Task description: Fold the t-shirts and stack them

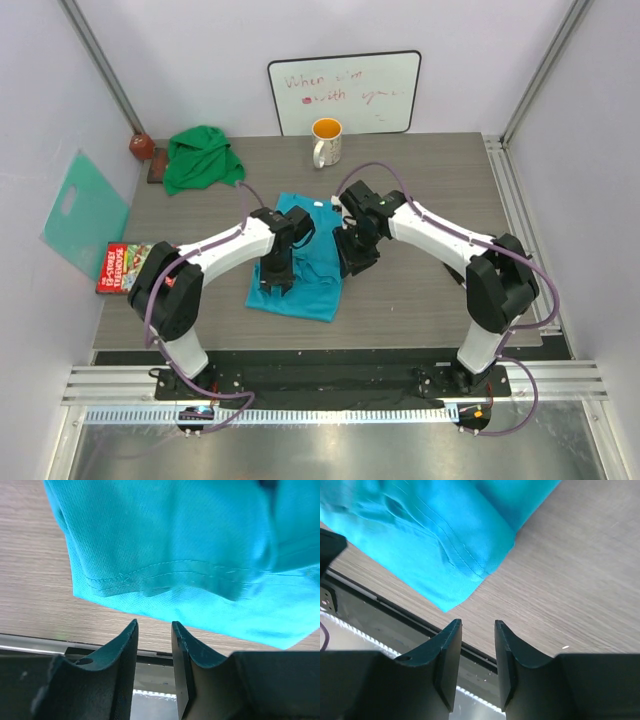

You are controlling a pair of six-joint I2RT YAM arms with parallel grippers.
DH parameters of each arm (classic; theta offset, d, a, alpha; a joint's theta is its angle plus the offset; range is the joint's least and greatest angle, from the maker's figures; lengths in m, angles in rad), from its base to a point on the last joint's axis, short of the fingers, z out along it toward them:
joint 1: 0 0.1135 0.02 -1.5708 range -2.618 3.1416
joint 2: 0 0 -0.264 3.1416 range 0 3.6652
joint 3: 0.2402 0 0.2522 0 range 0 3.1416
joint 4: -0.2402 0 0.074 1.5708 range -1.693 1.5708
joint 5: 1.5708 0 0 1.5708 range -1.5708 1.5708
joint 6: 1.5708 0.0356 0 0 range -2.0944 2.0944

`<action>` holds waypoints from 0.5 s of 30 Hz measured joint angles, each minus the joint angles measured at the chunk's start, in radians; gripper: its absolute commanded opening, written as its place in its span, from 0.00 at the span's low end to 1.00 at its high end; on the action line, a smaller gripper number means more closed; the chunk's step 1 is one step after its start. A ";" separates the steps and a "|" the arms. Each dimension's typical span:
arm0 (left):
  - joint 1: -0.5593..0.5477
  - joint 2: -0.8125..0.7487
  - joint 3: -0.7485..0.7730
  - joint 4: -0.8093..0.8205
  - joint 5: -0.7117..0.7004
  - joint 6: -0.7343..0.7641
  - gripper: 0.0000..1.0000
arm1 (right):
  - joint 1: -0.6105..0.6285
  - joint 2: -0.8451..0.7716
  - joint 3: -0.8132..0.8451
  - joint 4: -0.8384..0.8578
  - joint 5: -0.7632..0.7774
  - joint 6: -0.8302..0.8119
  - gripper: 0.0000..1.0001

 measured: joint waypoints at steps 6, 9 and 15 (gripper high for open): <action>0.000 0.000 0.056 -0.005 -0.003 0.003 0.36 | 0.000 -0.014 0.033 -0.018 -0.004 0.002 0.42; 0.000 0.000 0.062 -0.003 -0.002 0.006 0.36 | 0.000 -0.014 0.034 -0.017 -0.034 0.023 0.45; 0.000 -0.008 0.041 0.018 0.006 0.013 0.36 | 0.001 -0.006 0.056 -0.016 -0.095 0.047 0.46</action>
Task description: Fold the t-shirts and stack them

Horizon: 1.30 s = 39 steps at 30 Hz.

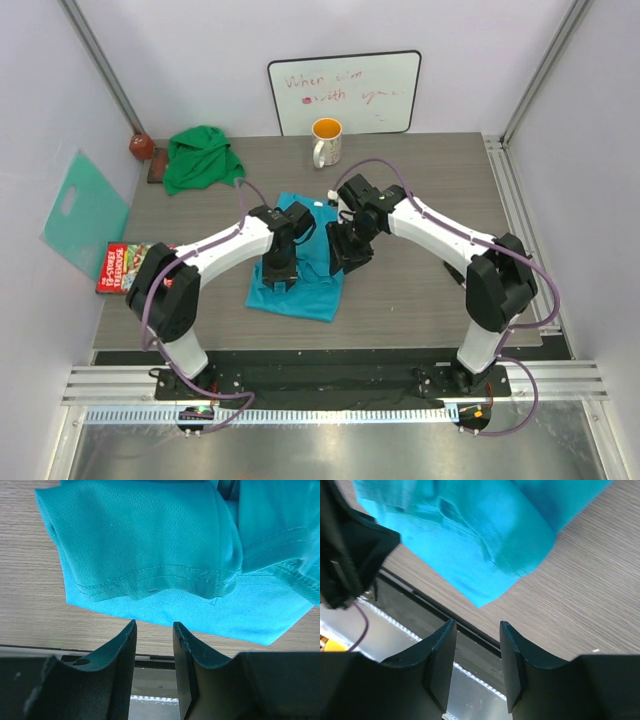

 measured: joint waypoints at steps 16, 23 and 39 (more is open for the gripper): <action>-0.001 0.080 -0.080 0.140 0.136 0.035 0.35 | 0.047 0.220 0.161 -0.015 -0.051 0.092 0.48; -0.002 0.031 -0.161 0.164 0.134 -0.013 0.36 | 0.060 0.248 0.151 -0.015 0.004 0.067 0.52; -0.010 -0.122 -0.226 0.166 0.084 -0.058 0.35 | 0.067 0.229 0.081 -0.043 0.185 -0.007 0.53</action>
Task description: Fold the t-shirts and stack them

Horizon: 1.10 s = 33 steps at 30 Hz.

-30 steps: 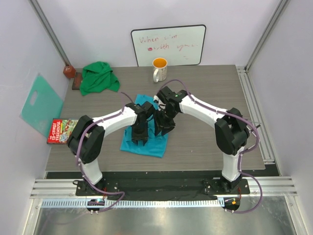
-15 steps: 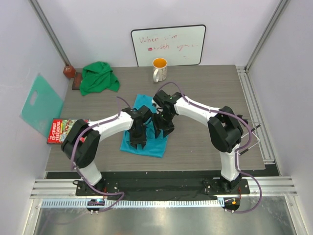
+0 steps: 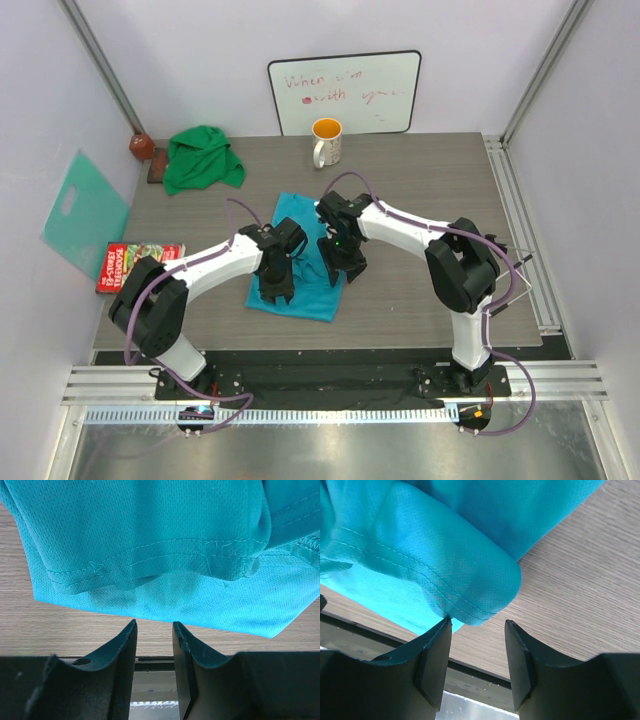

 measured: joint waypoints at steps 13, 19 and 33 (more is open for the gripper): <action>-0.004 0.050 0.029 0.003 0.001 0.007 0.35 | 0.017 0.000 0.019 0.011 0.020 -0.014 0.53; -0.011 0.106 0.101 0.003 0.001 0.013 0.35 | 0.022 0.021 0.037 0.018 0.020 -0.042 0.52; -0.051 0.151 0.134 0.005 0.005 0.007 0.19 | 0.024 0.085 0.048 0.024 0.017 -0.079 0.39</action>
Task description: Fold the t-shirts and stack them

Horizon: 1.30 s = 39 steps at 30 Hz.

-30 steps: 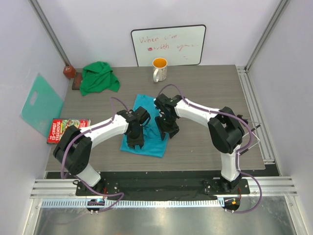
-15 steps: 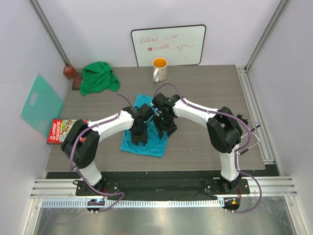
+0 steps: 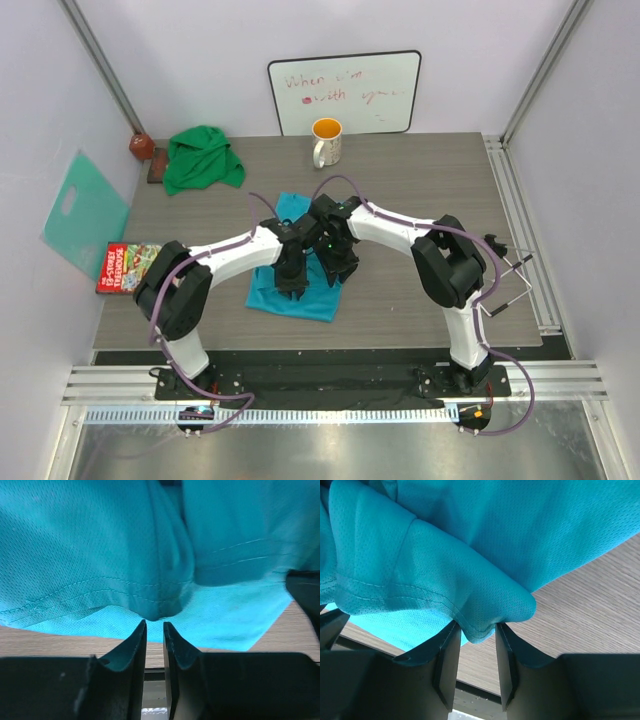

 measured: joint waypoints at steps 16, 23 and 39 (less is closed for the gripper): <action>-0.005 0.023 -0.077 0.050 0.014 -0.006 0.00 | 0.000 0.014 0.000 -0.003 0.001 -0.021 0.16; -0.005 0.011 -0.092 0.063 0.014 -0.005 0.00 | 0.000 0.016 0.039 -0.017 0.008 -0.017 0.11; -0.006 -0.036 -0.146 0.116 0.014 -0.011 0.00 | -0.068 0.093 0.208 -0.029 0.000 0.021 0.18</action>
